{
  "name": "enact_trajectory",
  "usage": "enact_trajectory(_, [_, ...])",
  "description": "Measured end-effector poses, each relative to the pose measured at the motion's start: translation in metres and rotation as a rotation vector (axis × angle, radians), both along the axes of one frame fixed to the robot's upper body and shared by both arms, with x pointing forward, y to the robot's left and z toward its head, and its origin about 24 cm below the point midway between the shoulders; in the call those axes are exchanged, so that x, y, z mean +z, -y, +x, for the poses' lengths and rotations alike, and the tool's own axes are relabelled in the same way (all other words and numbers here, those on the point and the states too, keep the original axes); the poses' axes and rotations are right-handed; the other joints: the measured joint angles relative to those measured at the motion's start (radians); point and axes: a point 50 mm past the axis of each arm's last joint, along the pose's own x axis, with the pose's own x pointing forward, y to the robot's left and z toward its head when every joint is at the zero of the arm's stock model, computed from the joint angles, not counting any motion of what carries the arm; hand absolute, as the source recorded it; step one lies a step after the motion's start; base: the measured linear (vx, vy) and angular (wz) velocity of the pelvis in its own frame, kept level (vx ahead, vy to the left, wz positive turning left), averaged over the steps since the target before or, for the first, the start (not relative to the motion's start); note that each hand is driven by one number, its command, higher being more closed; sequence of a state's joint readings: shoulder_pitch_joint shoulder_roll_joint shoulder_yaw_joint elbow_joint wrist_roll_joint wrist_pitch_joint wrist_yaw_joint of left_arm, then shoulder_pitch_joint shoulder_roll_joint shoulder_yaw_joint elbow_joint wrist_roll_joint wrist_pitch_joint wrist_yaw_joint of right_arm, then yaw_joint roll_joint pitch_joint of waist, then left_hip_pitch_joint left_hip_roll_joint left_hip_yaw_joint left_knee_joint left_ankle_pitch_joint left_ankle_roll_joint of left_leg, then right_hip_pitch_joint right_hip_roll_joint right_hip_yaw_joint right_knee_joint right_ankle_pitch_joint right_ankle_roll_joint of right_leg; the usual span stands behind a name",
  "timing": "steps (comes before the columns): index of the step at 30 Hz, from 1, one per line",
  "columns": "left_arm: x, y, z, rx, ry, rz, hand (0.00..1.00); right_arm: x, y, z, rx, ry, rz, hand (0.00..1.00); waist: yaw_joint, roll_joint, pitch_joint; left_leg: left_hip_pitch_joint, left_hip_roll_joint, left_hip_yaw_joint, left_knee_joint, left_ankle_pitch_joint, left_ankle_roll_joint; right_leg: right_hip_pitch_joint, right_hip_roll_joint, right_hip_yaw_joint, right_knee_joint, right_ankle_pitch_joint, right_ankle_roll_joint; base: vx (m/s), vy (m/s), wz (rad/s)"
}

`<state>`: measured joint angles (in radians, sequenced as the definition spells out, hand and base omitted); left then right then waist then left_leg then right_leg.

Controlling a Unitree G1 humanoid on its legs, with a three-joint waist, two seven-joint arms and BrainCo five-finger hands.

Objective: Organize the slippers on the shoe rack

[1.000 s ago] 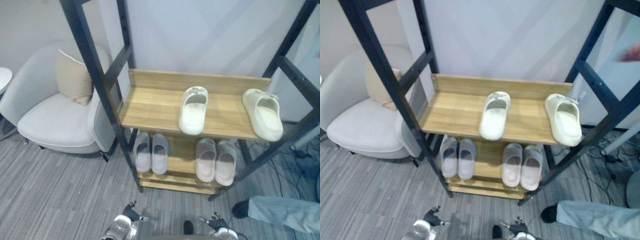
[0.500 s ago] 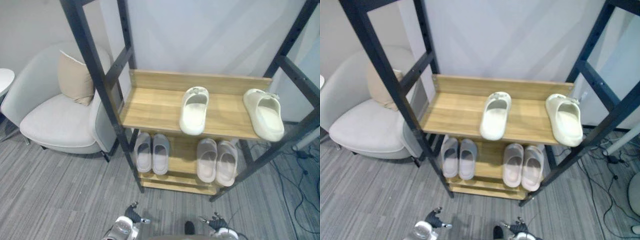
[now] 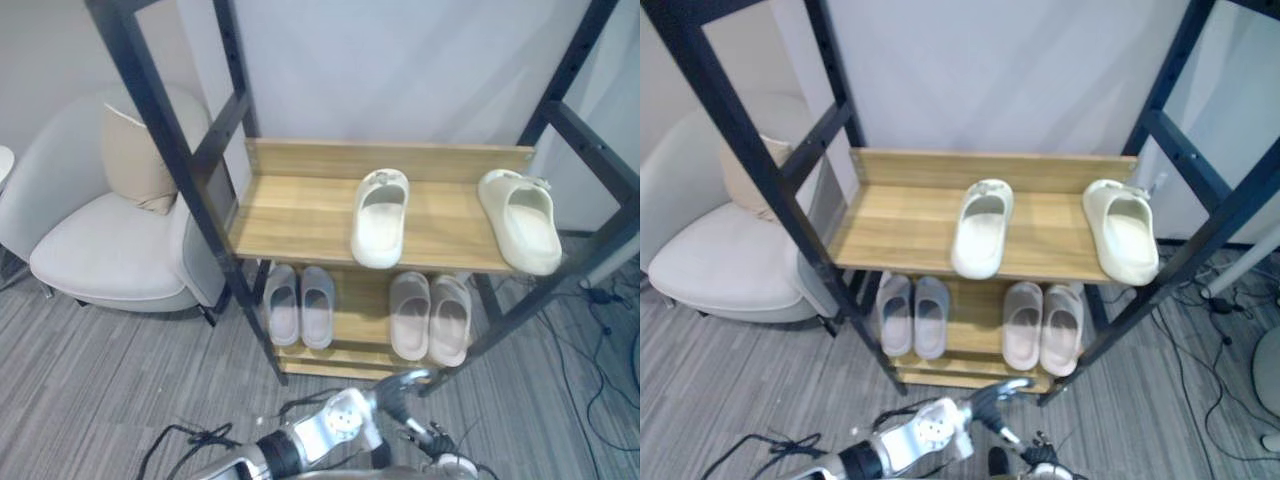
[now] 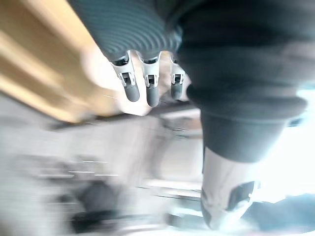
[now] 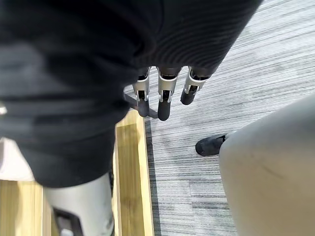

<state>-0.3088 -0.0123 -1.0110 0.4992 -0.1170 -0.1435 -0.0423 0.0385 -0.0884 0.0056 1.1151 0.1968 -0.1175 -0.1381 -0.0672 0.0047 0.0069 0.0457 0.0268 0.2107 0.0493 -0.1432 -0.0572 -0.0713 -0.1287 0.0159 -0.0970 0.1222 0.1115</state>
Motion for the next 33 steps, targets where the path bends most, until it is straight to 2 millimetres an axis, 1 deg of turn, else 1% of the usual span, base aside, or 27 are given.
enact_trajectory(1, [0.015,0.004,0.006,-0.002,0.028,-0.052,0.00,0.000,0.000,0.000,0.000,0.000,-0.001,0.00,-0.001,0.002,-0.001,0.000,0.000,0.000,0.000,0.000,0.000,0.000,0.000,0.000,0.000,0.000,0.000,0.00,0.000,0.00])
enact_trajectory(2, [0.018,0.004,0.008,0.001,0.034,-0.064,0.00,0.000,0.000,0.000,0.000,0.000,-0.001,0.00,-0.002,0.002,-0.001,0.000,0.000,0.000,0.000,0.000,0.000,0.000,0.000,0.000,0.000,0.000,0.000,0.00,0.000,0.00])
enact_trajectory(3, [0.032,0.006,0.014,0.024,0.061,-0.116,0.00,0.000,0.001,0.000,0.000,0.000,-0.003,0.00,-0.004,0.003,-0.002,0.000,0.000,0.000,0.000,-0.001,0.000,0.000,0.000,0.001,0.000,0.000,0.000,-0.03,-0.030,-0.01])
enact_trajectory(4, [0.048,0.006,0.022,0.048,0.100,-0.171,0.00,0.000,0.002,0.000,-0.001,-0.001,-0.007,0.00,-0.005,0.005,-0.002,-0.001,0.000,0.000,0.002,-0.006,-0.005,-0.001,0.000,0.001,0.000,0.001,-0.001,0.00,0.000,0.00])
enact_trajectory(5, [0.051,0.005,0.024,0.056,0.108,-0.179,0.00,0.000,0.002,0.000,-0.001,-0.001,-0.008,0.00,-0.005,0.005,-0.003,-0.002,0.000,0.000,0.002,-0.008,-0.008,-0.001,0.000,0.001,0.000,0.001,-0.001,0.00,0.000,0.00])
enact_trajectory(7, [0.082,0.002,0.041,0.117,0.184,-0.273,0.00,0.000,0.003,0.000,-0.002,-0.001,-0.012,0.00,-0.006,0.011,-0.004,-0.003,0.001,0.001,0.005,-0.015,-0.010,-0.003,0.000,0.003,0.000,0.001,-0.001,0.00,0.000,0.00])
enact_trajectory(8, [0.088,0.001,0.045,0.130,0.199,-0.291,0.00,0.001,0.003,0.000,-0.002,0.000,-0.012,0.00,-0.006,0.012,-0.003,-0.003,0.000,0.001,0.005,-0.015,-0.010,-0.003,0.000,0.004,0.000,0.001,-0.001,-0.01,-0.025,-0.05])
enact_trajectory(9, [0.111,-0.004,0.057,0.181,0.264,-0.355,0.00,0.001,0.004,-0.001,-0.002,-0.001,-0.015,0.00,-0.006,0.017,-0.006,-0.010,0.000,0.004,0.006,-0.016,-0.010,-0.014,0.000,0.007,0.001,0.001,-0.001,-0.01,-0.016,-0.04])
enact_trajectory(10, [0.116,-0.005,0.059,0.190,0.278,-0.368,0.00,0.001,0.005,-0.001,-0.002,-0.001,-0.016,0.00,-0.005,0.018,-0.007,-0.012,0.000,0.005,0.005,-0.016,-0.009,-0.019,-0.001,0.009,0.001,0.001,-0.001,-0.01,-0.020,-0.08])
enact_trajectory(11, [0.130,-0.007,0.064,0.214,0.314,-0.406,0.00,0.001,0.005,-0.001,-0.002,0.000,-0.018,0.00,-0.003,0.020,-0.006,-0.016,-0.001,0.011,0.005,-0.015,-0.008,-0.022,-0.001,0.014,0.004,0.001,0.000,0.02,-0.017,-0.16])
enact_trajectory(12, [0.155,-0.011,0.072,0.243,0.385,-0.468,0.00,0.001,0.006,0.000,-0.004,0.001,-0.018,0.00,-0.002,0.022,-0.007,-0.025,-0.002,0.021,0.006,-0.009,0.001,-0.037,-0.001,0.022,0.007,0.003,0.002,0.04,-0.017,-0.18])
enact_trajectory(13, [0.165,-0.012,0.075,0.253,0.414,-0.487,0.00,0.001,0.006,0.000,-0.005,0.002,-0.018,0.00,-0.002,0.023,-0.008,-0.026,-0.002,0.021,0.007,-0.008,0.002,-0.040,-0.001,0.024,0.007,0.004,0.002,0.04,-0.015,-0.14])
enact_trajectory(14, [0.169,-0.012,0.077,0.258,0.427,-0.493,0.00,0.001,0.006,0.000,-0.006,0.002,-0.017,0.00,-0.002,0.023,-0.008,-0.026,-0.003,0.021,0.007,-0.007,0.003,-0.040,-0.001,0.024,0.007,0.004,0.003,0.04,-0.013,-0.06])
enact_trajectory(15, [0.181,-0.013,0.082,0.279,0.459,-0.519,0.00,0.001,0.006,0.000,-0.007,0.001,-0.017,0.00,-0.002,0.023,-0.008,-0.026,-0.004,0.013,0.008,-0.007,0.004,-0.040,-0.002,0.025,0.007,0.003,0.003,0.03,-0.012,-0.05])
enact_trajectory(16, [0.186,-0.014,0.084,0.293,0.474,-0.530,0.00,0.001,0.006,0.000,-0.008,0.002,-0.017,0.00,-0.003,0.023,-0.008,-0.026,-0.005,0.004,0.009,-0.007,0.004,-0.041,-0.002,0.025,0.007,0.003,0.003,0.03,-0.019,-0.04])
enact_trajectory(18, [0.202,-0.021,0.092,0.353,0.520,-0.564,0.00,0.001,0.007,-0.002,-0.031,0.002,-0.013,0.00,-0.003,0.023,-0.008,-0.027,-0.010,-0.019,0.009,-0.007,0.004,-0.044,-0.006,0.027,0.008,0.003,0.003,0.00,0.000,0.00])
enact_trajectory(22, [0.213,-0.037,0.104,0.464,0.560,-0.589,0.00,0.001,0.008,-0.003,-0.039,0.001,-0.008,0.00,-0.002,0.023,-0.008,-0.035,-0.017,-0.033,0.009,-0.007,0.009,-0.050,-0.013,0.028,0.008,0.006,0.007,-0.02,-0.009,0.01])
enact_trajectory(27, [0.214,-0.049,0.120,0.566,0.602,-0.541,0.00,0.001,0.006,-0.002,-0.042,0.009,0.002,0.00,-0.002,0.024,-0.007,-0.044,-0.020,-0.037,0.013,-0.007,0.013,-0.056,-0.020,0.027,0.006,0.008,0.011,-0.05,-0.025,0.02])
enact_trajectory(28, [0.208,-0.053,0.128,0.597,0.604,-0.497,0.00,0.002,0.009,-0.002,-0.054,0.020,-0.003,0.00,-0.003,0.026,-0.007,-0.044,-0.020,-0.037,0.013,-0.007,0.013,-0.056,-0.020,0.025,0.004,0.011,0.008,-0.04,-0.023,-0.02])
enact_trajectory(29, [0.205,-0.056,0.131,0.614,0.604,-0.473,0.00,0.003,0.009,-0.002,-0.055,0.024,-0.004,0.00,-0.004,0.027,-0.007,-0.043,-0.020,-0.036,0.013,-0.007,0.013,-0.056,-0.019,0.025,0.004,0.011,0.008,-0.02,-0.025,-0.04])
enact_trajectory(31, [0.189,-0.069,0.144,0.686,0.593,-0.370,0.00,0.004,0.009,0.000,-0.040,0.035,-0.010,0.00,-0.009,0.032,-0.005,-0.044,-0.020,-0.034,0.009,-0.007,0.012,-0.060,-0.014,0.025,0.000,0.013,0.005,-0.01,-0.022,-0.05])
enact_trajectory(32, [0.186,-0.072,0.147,0.702,0.590,-0.352,0.00,0.004,0.009,0.000,-0.040,0.036,-0.011,0.00,-0.009,0.033,-0.005,-0.044,-0.019,-0.034,0.007,-0.007,0.012,-0.062,-0.012,0.025,0.000,0.014,0.004,0.00,-0.038,-0.04])
enact_trajectory(33, [0.181,-0.081,0.153,0.743,0.588,-0.316,0.00,0.005,0.010,0.001,-0.039,0.043,-0.011,0.00,-0.009,0.036,-0.002,-0.044,-0.016,-0.034,0.005,-0.007,0.011,-0.063,-0.009,0.024,0.000,0.014,0.003,0.01,-0.045,-0.02])
